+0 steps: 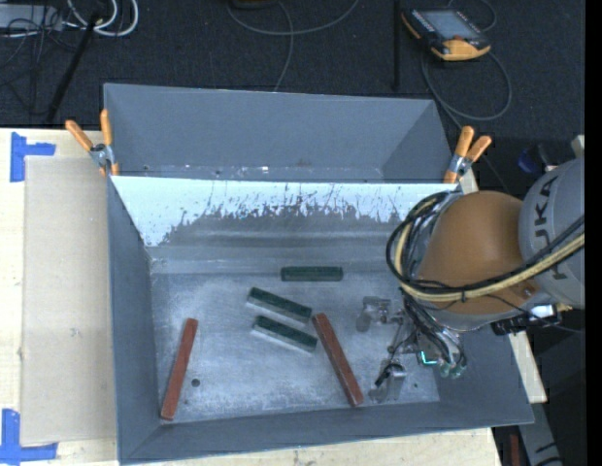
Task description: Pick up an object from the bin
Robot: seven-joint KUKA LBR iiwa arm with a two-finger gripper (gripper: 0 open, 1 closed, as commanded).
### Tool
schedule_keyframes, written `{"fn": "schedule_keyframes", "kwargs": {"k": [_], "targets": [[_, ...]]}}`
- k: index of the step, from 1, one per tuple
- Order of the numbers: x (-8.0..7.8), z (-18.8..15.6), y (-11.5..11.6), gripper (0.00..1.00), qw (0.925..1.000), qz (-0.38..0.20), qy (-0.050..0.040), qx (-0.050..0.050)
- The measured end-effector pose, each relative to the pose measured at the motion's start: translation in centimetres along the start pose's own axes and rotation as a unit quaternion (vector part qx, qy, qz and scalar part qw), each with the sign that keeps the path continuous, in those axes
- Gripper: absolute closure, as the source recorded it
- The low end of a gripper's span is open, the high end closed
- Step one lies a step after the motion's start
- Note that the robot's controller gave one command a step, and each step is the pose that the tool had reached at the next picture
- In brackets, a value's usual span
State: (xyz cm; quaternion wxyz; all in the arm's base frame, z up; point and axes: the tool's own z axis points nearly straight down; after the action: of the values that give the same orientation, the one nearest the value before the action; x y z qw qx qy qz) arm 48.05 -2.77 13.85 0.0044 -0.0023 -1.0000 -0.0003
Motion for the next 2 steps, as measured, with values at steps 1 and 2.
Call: {"fn": "schedule_keyframes", "kwargs": {"k": [1, 2], "targets": [[-0.3, 6.9, 6.8, 0.0, 0.9663, 0.257, -0.0043, -0.001], [-4.5, 6.8, 2.1, 0.0, 0.9641, 0.265, -0.0069, 0.0]]}}
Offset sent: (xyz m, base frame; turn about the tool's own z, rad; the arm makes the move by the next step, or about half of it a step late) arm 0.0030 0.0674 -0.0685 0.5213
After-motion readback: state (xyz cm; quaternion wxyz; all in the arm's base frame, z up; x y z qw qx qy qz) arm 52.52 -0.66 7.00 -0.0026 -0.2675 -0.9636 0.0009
